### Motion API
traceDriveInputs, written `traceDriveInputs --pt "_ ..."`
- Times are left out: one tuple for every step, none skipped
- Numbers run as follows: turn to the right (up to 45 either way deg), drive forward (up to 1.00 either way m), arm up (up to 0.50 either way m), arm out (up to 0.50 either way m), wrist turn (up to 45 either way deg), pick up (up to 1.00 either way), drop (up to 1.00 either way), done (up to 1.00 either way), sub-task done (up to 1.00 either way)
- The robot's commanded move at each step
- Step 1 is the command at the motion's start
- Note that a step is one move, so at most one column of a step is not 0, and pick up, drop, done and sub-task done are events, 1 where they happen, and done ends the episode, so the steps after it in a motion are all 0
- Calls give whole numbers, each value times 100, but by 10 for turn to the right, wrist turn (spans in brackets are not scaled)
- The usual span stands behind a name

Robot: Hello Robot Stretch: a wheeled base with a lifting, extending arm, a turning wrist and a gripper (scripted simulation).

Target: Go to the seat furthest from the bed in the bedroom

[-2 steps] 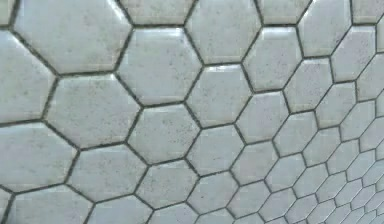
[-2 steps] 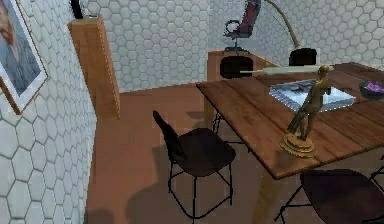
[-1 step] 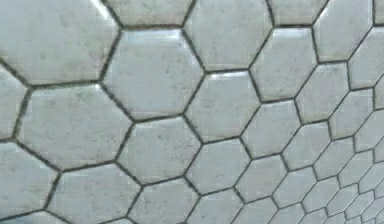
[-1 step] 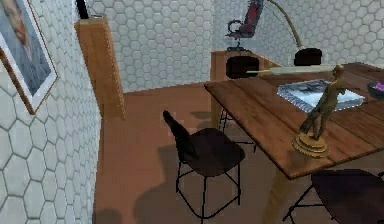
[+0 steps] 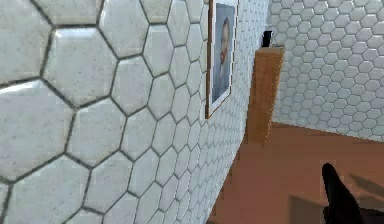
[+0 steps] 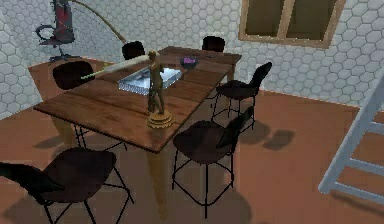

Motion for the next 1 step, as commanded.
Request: traceDriveInputs --pt "60 0 0 0 0 0 0 0 0"
